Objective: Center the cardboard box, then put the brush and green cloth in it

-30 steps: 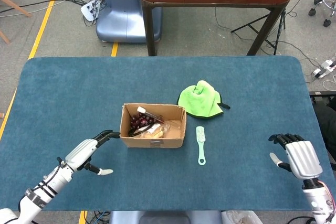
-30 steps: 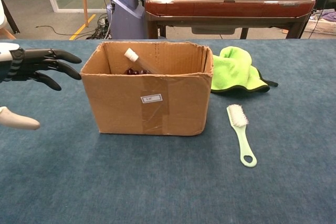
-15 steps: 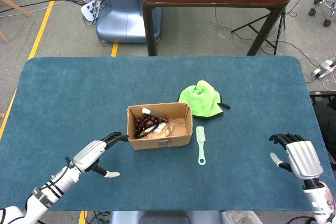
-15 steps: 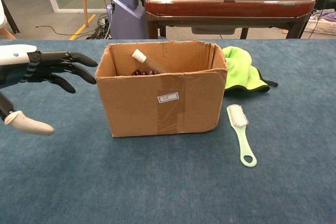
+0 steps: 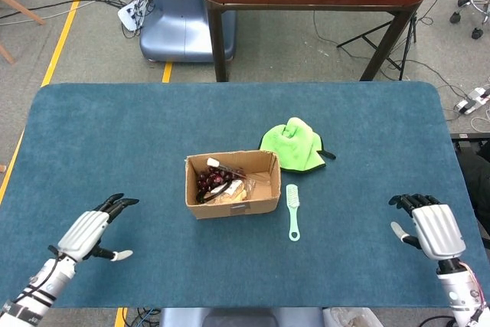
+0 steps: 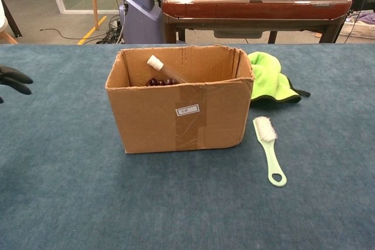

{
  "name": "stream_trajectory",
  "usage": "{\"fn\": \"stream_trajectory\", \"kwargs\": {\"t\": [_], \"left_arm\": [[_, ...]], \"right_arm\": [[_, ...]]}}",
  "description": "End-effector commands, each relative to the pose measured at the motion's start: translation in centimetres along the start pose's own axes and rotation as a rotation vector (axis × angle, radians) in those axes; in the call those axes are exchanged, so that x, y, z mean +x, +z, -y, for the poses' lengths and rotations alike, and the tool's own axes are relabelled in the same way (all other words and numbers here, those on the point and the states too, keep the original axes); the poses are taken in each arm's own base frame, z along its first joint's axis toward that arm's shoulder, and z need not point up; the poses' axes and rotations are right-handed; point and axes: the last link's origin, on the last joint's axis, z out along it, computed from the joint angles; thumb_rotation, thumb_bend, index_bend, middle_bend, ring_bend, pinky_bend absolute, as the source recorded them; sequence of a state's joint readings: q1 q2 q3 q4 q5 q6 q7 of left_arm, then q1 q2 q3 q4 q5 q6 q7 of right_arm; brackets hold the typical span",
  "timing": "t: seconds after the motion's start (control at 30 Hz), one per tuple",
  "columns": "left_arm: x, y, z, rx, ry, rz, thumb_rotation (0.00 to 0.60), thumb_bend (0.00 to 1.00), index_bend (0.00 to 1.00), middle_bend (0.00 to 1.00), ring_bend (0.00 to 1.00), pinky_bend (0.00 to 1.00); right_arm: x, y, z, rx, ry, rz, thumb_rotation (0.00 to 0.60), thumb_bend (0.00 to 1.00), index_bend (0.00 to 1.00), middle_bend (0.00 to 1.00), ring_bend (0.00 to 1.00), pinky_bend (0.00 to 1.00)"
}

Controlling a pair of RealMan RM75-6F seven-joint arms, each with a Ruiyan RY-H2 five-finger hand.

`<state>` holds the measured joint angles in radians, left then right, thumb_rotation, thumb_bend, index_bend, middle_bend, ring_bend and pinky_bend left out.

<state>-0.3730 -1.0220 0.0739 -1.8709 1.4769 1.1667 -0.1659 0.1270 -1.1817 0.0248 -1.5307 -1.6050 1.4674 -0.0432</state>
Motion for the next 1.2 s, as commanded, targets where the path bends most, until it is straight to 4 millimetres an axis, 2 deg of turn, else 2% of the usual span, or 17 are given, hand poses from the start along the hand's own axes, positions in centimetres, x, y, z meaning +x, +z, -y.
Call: {"fn": "stream_trajectory", "kwargs": {"t": [0.03,0.17,0.33,0.57,0.7,0.83,0.93,1.03,1.2], "left_arm": [[0.5,-2.1,1.9,0.108,0.059,-0.065,0.600,0.01,0.15,0.17,0.04,0.15],[0.9,-3.3,3.2,0.182,0.110,-0.146,0.600,0.02,0.16,0.17,0.04,0.15],[1.2,-4.3,4.6,0.243,0.118,-0.208,0.600,0.02,0.16,0.17,0.04,0.15],[1.5,-4.9,5.7,0.283,0.141,-0.243,0.600,0.04,0.17,0.17,0.04,0.15],[1.7,-5.1,5.9,0.294,0.151,-0.257,0.600,0.05,0.17,0.17,0.04,0.15],[1.8,-5.4,6.0,0.310,0.155,-0.273,0.600,0.06,0.17,0.17,0.04,0.15],[1.9,-5.5,6.1,0.321,0.162,-0.286,0.600,0.07,0.17,0.17,0.04,0.15],[2.0,-5.7,6.2,0.331,0.166,-0.295,0.600,0.08,0.17,0.17,0.04,0.15],[2.0,-6.1,6.6,0.356,0.175,-0.300,0.600,0.08,0.17,0.17,0.04,0.15]], "right_arm": [[-0.1,0.5,0.0,0.006,-0.007,-0.008,0.600,0.23,0.42,0.48,0.44,0.51],[-0.1,1.5,0.3,0.034,-0.035,-0.003,0.600,0.21,0.41,0.51,0.50,0.61],[-0.2,3.1,1.0,0.080,-0.082,0.015,0.600,0.20,0.32,0.60,0.67,0.71],[-0.5,5.8,2.6,0.164,-0.137,0.071,0.600,0.20,0.29,0.83,0.89,0.89],[-0.9,7.4,3.5,0.222,-0.154,0.132,0.600,0.36,0.29,0.94,0.99,0.97],[-1.2,8.6,4.7,0.279,-0.192,0.169,0.600,0.61,0.29,0.97,1.00,1.00],[-1.6,9.5,5.5,0.313,-0.204,0.197,0.600,0.76,0.29,0.97,1.00,1.00],[-2.2,10.3,6.1,0.342,-0.234,0.214,0.600,0.85,0.29,0.97,1.00,1.00],[-3.3,11.3,7.1,0.385,-0.265,0.231,0.600,0.89,0.29,0.97,1.00,1.00]]}}
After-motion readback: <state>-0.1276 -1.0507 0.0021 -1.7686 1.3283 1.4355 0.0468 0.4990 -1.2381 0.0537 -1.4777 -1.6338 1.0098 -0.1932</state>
